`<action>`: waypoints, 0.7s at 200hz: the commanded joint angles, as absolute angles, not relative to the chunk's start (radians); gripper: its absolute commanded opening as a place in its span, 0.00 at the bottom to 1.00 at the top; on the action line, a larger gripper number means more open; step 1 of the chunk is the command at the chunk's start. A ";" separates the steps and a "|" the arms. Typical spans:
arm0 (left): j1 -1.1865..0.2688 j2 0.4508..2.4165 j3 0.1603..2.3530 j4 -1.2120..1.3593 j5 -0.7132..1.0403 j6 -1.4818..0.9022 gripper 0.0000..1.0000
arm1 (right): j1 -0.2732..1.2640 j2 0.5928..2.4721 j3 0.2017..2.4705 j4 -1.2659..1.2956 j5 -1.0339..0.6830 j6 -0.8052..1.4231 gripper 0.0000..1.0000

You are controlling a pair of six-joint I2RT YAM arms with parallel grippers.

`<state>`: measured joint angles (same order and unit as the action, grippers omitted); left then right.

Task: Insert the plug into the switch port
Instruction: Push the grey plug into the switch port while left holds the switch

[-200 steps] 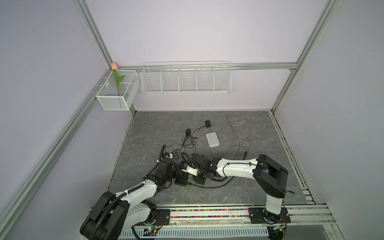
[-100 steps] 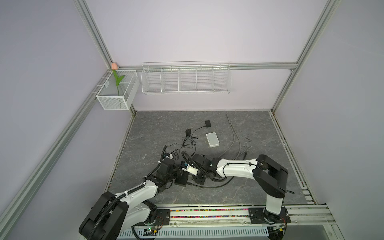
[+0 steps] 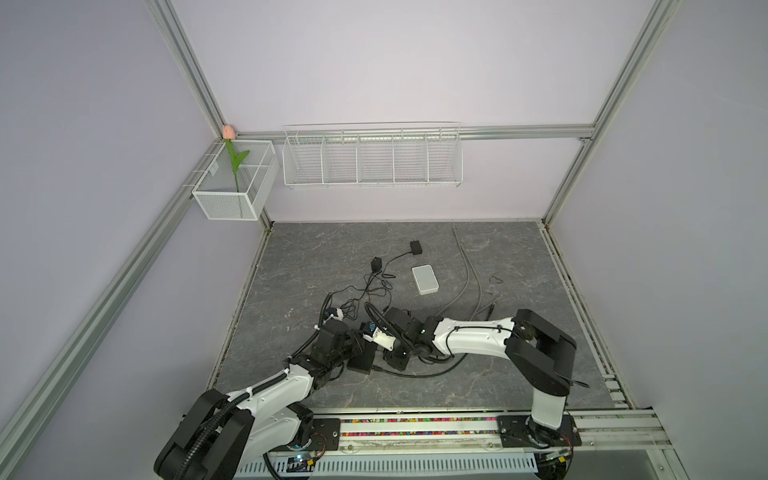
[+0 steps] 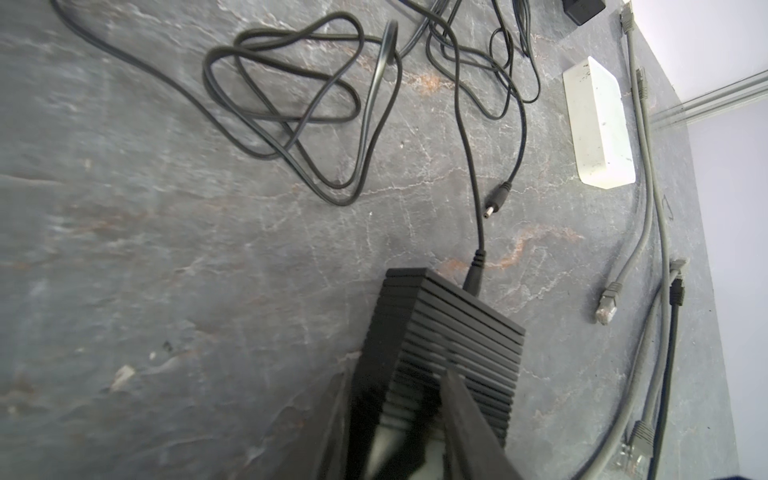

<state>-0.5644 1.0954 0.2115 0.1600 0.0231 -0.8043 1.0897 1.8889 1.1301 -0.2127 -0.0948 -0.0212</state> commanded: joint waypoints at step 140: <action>-0.624 1.081 0.170 0.037 0.216 -0.839 0.35 | 1.093 1.903 1.207 0.316 -0.213 0.016 0.07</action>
